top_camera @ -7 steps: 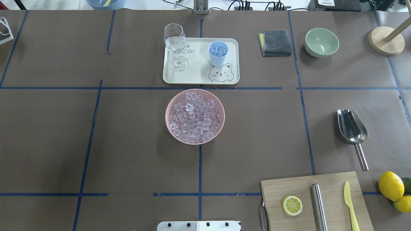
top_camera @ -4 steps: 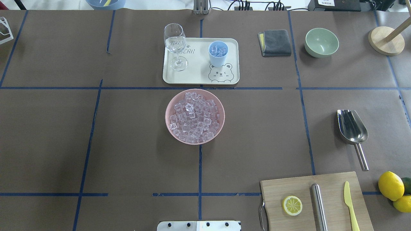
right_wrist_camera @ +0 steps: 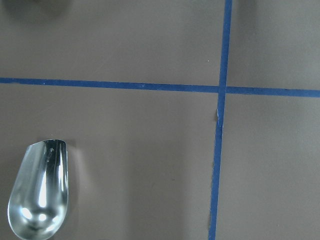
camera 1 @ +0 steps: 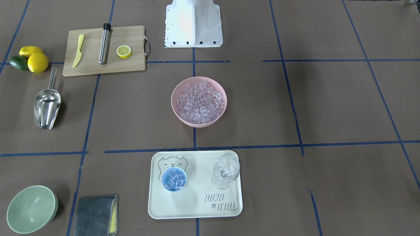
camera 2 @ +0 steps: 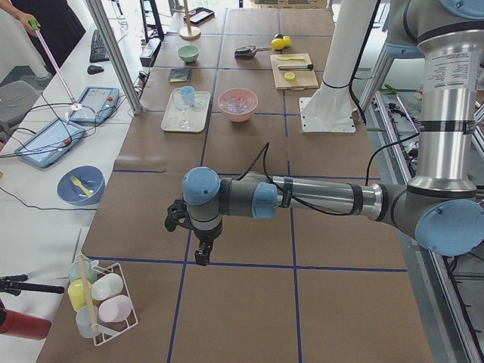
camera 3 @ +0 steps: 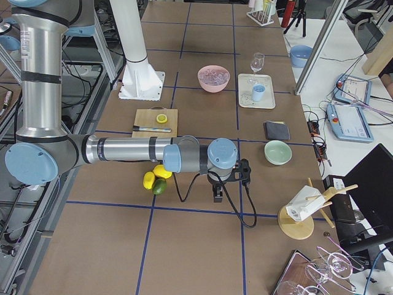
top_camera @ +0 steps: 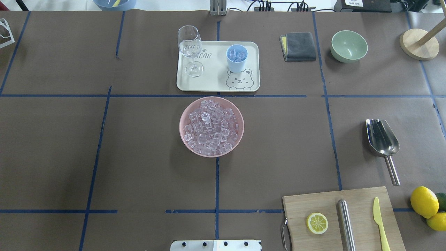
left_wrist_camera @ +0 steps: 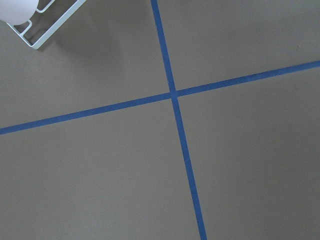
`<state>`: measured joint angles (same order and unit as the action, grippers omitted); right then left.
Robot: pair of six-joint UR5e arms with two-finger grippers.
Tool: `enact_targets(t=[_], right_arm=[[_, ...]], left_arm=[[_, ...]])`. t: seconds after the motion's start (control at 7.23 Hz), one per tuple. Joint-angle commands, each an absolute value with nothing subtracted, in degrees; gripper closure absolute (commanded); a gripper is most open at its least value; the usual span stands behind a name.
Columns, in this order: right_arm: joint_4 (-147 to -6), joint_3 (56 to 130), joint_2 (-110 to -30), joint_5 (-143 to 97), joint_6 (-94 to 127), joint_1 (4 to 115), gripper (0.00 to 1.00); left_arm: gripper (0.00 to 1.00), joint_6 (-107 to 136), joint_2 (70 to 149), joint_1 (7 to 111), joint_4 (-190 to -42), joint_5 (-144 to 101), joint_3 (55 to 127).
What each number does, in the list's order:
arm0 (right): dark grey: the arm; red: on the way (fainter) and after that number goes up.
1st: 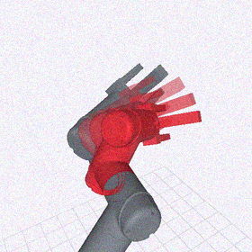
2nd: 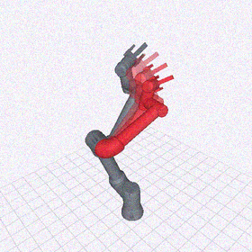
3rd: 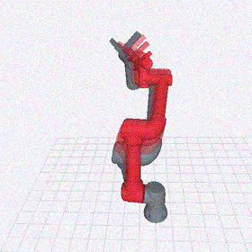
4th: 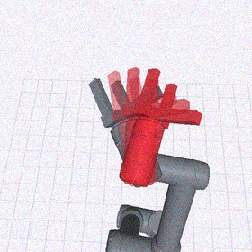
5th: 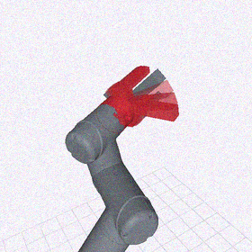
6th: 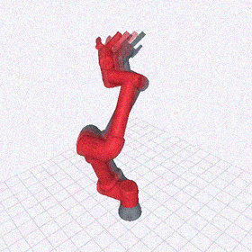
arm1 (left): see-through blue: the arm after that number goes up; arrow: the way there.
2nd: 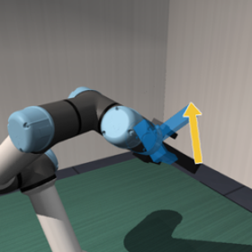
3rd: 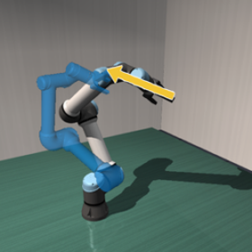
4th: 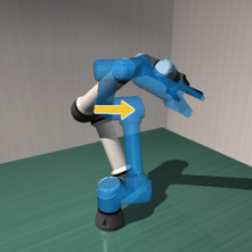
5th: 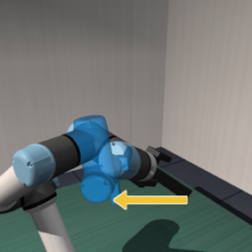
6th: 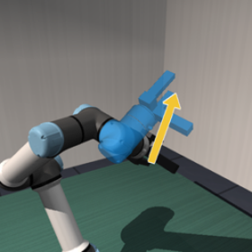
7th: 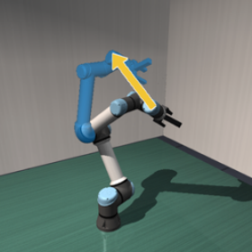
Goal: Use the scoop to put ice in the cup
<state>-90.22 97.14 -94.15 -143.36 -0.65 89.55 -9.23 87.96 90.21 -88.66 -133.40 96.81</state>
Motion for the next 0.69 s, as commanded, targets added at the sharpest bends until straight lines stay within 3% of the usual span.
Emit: enact_targets(t=[0.0, 0.55], right_arm=[[-90.09, 97.03, -94.22, -143.18, -0.62, 89.74, 0.00], [-90.00, 97.03, -94.48, -141.68, -0.79, 91.84, 0.00]], left_arm=[[0.00, -9.14, 87.89, 90.26, -88.68, -133.33, 96.77], [0.00, -9.14, 87.89, 90.26, -88.68, -133.33, 96.77]])
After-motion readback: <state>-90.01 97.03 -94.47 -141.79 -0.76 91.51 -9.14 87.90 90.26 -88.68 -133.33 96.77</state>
